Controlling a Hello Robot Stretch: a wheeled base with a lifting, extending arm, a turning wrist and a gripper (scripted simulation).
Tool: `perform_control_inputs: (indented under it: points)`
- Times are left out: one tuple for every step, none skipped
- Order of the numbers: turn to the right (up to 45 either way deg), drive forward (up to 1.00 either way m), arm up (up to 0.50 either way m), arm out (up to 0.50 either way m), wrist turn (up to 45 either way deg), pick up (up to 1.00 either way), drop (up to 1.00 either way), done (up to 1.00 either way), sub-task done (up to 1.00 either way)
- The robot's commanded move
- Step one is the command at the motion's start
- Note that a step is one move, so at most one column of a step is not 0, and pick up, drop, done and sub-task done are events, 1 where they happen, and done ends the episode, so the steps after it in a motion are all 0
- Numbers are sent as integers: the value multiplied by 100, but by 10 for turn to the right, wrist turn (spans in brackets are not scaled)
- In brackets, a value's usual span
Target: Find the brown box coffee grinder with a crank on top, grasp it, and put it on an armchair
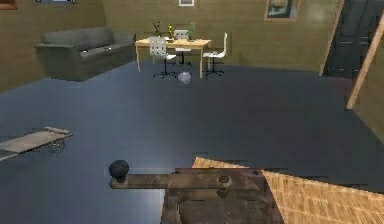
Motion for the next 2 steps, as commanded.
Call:
perform_control_inputs:
  points:
    - [-180, 0, 0, 0, 0, 0, 0, 0, 0]
    - [0, 100, 0, 0, 0, 0, 0, 0, 0]
